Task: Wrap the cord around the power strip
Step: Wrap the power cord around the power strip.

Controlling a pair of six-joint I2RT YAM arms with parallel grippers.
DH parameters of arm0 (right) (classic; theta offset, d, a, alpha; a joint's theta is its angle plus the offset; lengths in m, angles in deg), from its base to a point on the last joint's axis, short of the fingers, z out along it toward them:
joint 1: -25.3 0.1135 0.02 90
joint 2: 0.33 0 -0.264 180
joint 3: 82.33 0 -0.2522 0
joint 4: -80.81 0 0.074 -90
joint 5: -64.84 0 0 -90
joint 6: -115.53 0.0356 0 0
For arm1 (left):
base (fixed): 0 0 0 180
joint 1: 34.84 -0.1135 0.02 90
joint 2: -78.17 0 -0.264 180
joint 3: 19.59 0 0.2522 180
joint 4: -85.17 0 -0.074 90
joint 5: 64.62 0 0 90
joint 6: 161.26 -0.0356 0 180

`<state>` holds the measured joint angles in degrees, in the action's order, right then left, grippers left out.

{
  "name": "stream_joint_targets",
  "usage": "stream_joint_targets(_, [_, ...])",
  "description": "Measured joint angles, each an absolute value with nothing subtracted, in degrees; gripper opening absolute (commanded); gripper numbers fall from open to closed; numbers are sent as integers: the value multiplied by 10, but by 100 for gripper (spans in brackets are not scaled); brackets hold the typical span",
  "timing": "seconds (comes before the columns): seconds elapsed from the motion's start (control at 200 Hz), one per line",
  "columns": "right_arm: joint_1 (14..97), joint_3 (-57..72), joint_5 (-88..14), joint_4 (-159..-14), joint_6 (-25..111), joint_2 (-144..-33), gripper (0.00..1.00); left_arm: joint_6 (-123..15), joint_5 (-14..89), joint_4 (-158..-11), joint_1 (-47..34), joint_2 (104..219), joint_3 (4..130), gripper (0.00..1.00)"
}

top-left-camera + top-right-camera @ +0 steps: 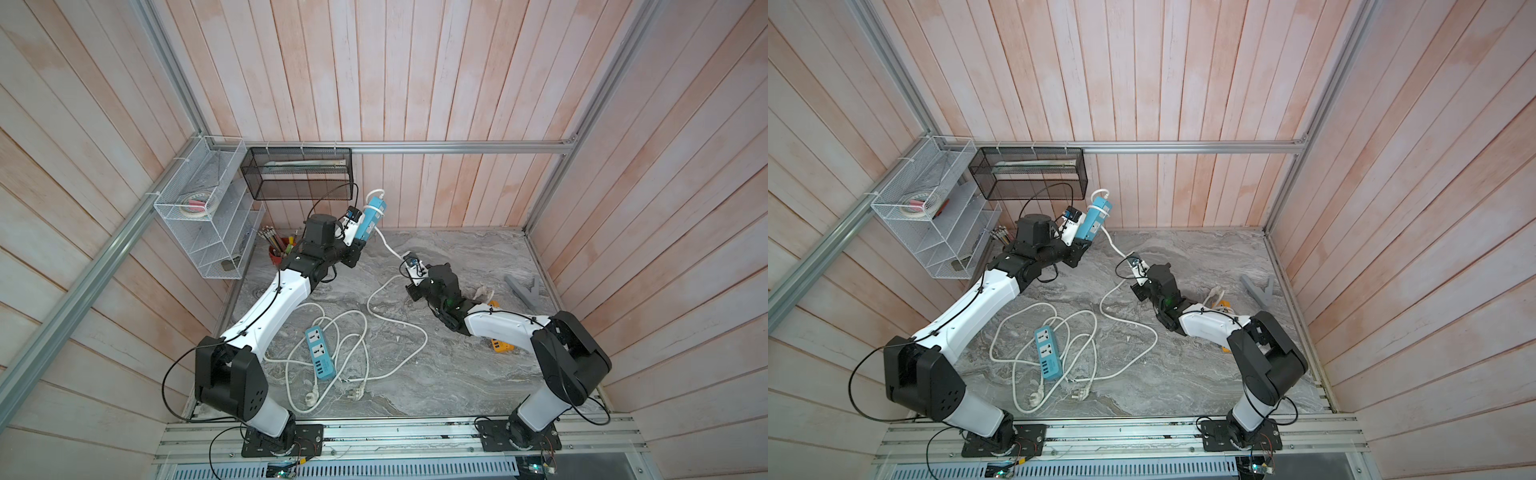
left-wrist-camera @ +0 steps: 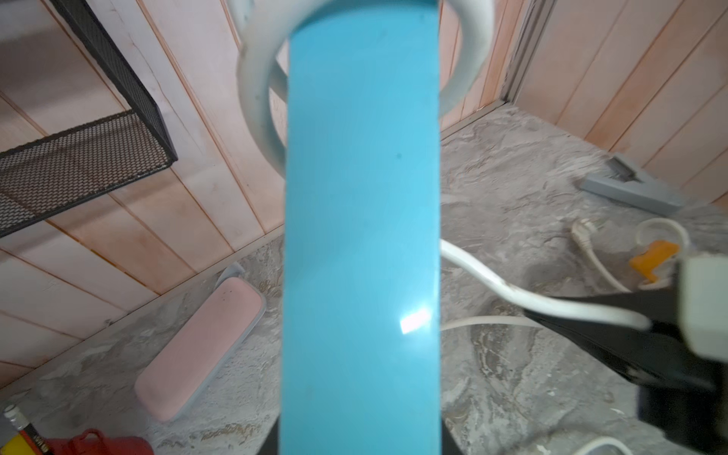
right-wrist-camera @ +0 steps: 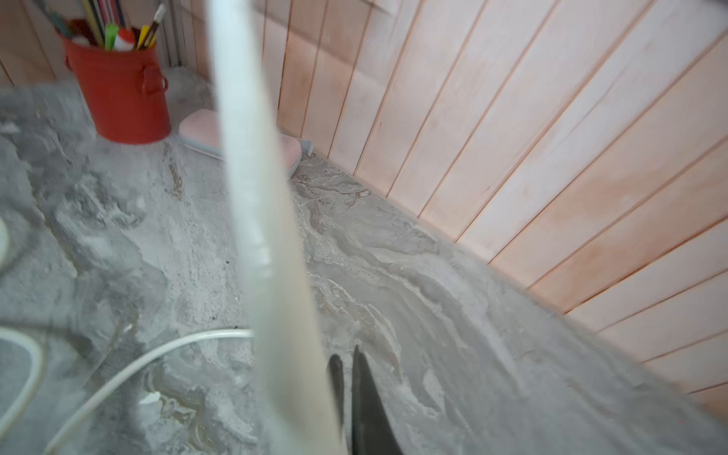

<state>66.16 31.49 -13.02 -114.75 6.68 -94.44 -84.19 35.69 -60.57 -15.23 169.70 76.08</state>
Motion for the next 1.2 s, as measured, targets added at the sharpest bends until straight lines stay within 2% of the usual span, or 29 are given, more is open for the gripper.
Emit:
stream_joint_targets(0.14, [684,314,-82,-1134,-59,-918,0,-873,336,-538,-144,1743,771,0])
stream_joint_targets(0.295, [671,257,-78,-1085,-164,-899,0,-913,352,-455,-110,1779,771,0])
stream_joint_targets(0.52, [604,95,-177,-926,-236,-911,0,-967,478,-415,-54,1763,762,0])
stream_joint_targets(0.68, [542,-10,-300,-807,-267,-963,0,-992,568,-410,-30,1728,744,0])
stream_joint_targets(0.78, [512,-71,-411,-719,-278,-999,18,-998,611,-409,-24,1716,738,0])
stream_joint_targets(0.86, [493,-113,-494,-684,-265,-1030,28,-1019,650,-395,-15,1704,735,0])
stream_joint_targets(1.015, [458,-107,-608,-710,-203,-1050,38,-1050,719,-368,15,1664,705,0])
stream_joint_targets(1.195, [448,39,-668,-875,-62,-1043,48,-1045,761,-403,1,1612,688,0])
